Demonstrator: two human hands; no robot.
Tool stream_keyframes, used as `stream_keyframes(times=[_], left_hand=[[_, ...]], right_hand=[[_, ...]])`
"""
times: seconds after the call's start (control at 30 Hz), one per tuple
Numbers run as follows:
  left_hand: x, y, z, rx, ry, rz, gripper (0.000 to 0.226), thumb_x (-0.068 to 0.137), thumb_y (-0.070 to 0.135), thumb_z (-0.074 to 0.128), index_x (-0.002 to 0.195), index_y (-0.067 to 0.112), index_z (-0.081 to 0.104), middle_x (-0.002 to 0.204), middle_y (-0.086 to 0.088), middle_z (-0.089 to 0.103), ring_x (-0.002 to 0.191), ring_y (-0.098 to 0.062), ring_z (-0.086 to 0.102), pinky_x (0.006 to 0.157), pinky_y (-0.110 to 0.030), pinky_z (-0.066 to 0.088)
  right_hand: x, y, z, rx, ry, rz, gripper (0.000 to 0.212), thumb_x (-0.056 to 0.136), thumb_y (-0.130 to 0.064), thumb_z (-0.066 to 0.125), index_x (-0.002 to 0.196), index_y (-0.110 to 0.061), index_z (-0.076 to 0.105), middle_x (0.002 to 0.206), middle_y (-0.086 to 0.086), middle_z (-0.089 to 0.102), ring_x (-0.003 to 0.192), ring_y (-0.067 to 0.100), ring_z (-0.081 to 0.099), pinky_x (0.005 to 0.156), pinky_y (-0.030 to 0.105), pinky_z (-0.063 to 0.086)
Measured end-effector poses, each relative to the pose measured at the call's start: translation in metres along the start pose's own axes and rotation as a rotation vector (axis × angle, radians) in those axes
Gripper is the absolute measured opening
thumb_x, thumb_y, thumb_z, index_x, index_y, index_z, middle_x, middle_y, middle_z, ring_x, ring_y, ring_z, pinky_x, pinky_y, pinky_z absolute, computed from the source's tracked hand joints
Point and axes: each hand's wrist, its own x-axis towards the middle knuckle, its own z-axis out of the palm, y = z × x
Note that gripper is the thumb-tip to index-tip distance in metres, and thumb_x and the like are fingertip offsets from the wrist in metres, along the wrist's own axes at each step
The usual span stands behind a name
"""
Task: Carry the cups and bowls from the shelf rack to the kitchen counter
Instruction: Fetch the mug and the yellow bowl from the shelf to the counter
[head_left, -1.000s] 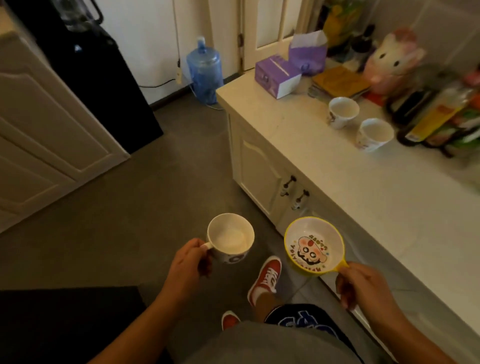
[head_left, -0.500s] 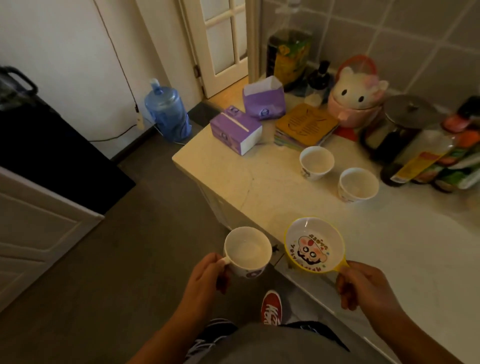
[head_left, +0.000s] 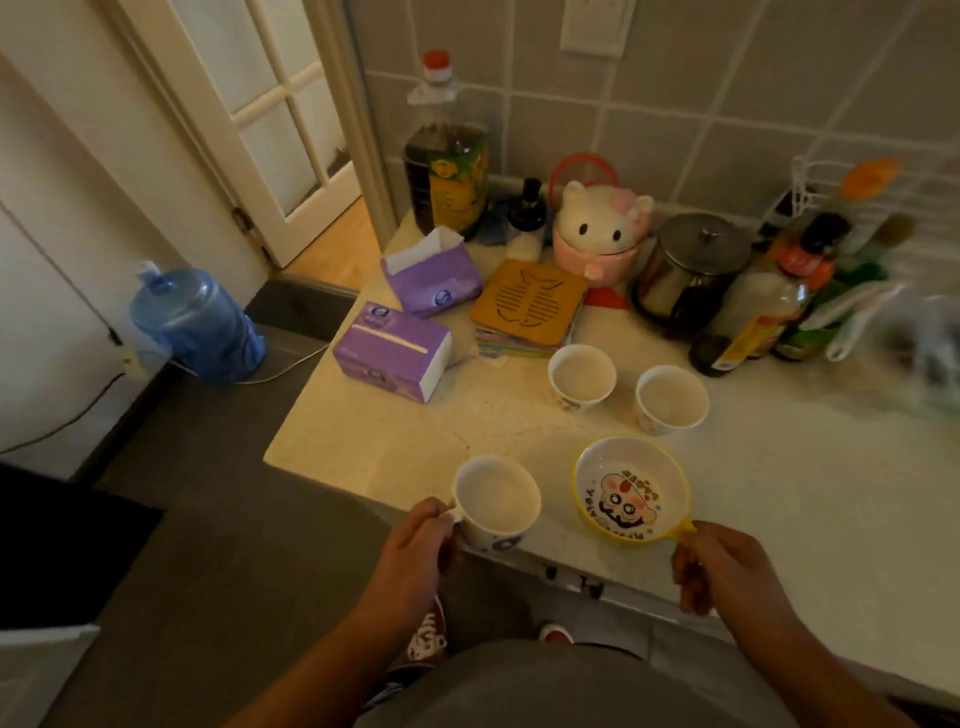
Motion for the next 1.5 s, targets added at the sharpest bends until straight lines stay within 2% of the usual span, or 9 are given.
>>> stream_keyframes(times=[0.17,0.3,0.47,0.6,0.77,0.97,1.13,1.4,1.5], left_hand=[[0.036,0.006,-0.021,0.062,-0.138,0.054,0.03,0.098,0.009,0.041,0.071,0.006,0.055,0.063,-0.01,0.051,0.06,-0.018,0.048,0.06,-0.035,0.038],[0.059,0.001,-0.019,0.104,-0.231,0.038,0.03,0.098,0.013,0.044,0.072,0.01,0.058,0.059,-0.001,0.056,0.058,-0.014,0.052,0.055,-0.028,0.042],[0.072,-0.007,0.002,0.136,-0.281,0.037,0.032,0.097,0.014,0.045,0.069,0.016,0.06,0.059,0.001,0.058,0.062,-0.018,0.054,0.059,-0.035,0.043],[0.074,-0.007,0.021,0.16,-0.266,0.027,0.027,0.097,0.018,0.046,0.074,0.013,0.06,0.064,-0.002,0.061,0.065,-0.018,0.057,0.058,-0.032,0.046],[0.07,-0.006,0.034,0.149,-0.284,-0.01,0.021,0.098,0.022,0.051,0.086,0.017,0.068,0.084,-0.003,0.07,0.076,-0.017,0.063,0.063,-0.027,0.049],[0.071,-0.01,0.039,0.148,-0.257,-0.081,0.017,0.093,0.02,0.061,0.086,0.013,0.074,0.088,-0.007,0.07,0.082,-0.019,0.061,0.07,-0.028,0.05],[0.074,-0.012,0.045,0.24,-0.196,-0.023,0.015,0.092,0.019,0.063,0.084,0.016,0.075,0.086,-0.005,0.07,0.085,-0.019,0.066,0.07,-0.023,0.054],[0.08,-0.016,0.045,0.316,-0.174,-0.006,0.013,0.092,0.021,0.063,0.087,0.016,0.074,0.091,-0.009,0.071,0.089,-0.022,0.068,0.083,-0.034,0.058],[0.082,-0.017,0.044,0.327,-0.182,0.001,0.012,0.092,0.023,0.064,0.087,0.018,0.074,0.091,-0.007,0.071,0.089,-0.02,0.068,0.084,-0.034,0.058]], right_hand=[[-0.017,0.0,0.017,0.064,0.146,0.071,0.04,0.091,-0.018,0.052,0.053,-0.004,0.058,0.049,0.01,0.059,0.039,0.025,0.053,0.041,0.03,0.041],[-0.027,0.006,0.022,0.095,0.255,0.102,0.04,0.091,-0.02,0.053,0.055,-0.003,0.059,0.048,0.01,0.059,0.038,0.024,0.052,0.042,0.03,0.041],[-0.036,0.008,0.011,0.087,0.304,0.102,0.039,0.092,-0.021,0.051,0.061,-0.001,0.06,0.048,0.008,0.061,0.038,0.021,0.053,0.041,0.031,0.042],[-0.04,0.009,-0.004,0.068,0.303,0.101,0.036,0.093,-0.021,0.05,0.066,-0.001,0.062,0.05,0.008,0.062,0.04,0.019,0.055,0.042,0.03,0.045],[-0.038,0.014,-0.019,0.078,0.277,0.095,0.036,0.092,-0.017,0.051,0.061,-0.003,0.062,0.049,0.008,0.062,0.039,0.021,0.055,0.039,0.027,0.042],[-0.034,0.019,-0.026,0.06,0.221,0.082,0.036,0.092,-0.016,0.052,0.06,-0.004,0.062,0.052,0.009,0.062,0.041,0.023,0.055,0.041,0.029,0.043],[-0.034,0.019,-0.03,0.048,0.178,0.074,0.035,0.093,-0.017,0.052,0.066,0.001,0.062,0.055,0.01,0.063,0.044,0.024,0.056,0.044,0.031,0.045],[-0.029,0.022,-0.031,0.037,0.155,0.08,0.036,0.094,-0.019,0.051,0.068,0.002,0.063,0.059,0.013,0.064,0.045,0.024,0.057,0.047,0.033,0.046],[-0.023,0.026,-0.028,0.042,0.156,0.095,0.035,0.094,-0.019,0.051,0.068,0.002,0.063,0.059,0.013,0.065,0.045,0.023,0.058,0.047,0.033,0.047]])
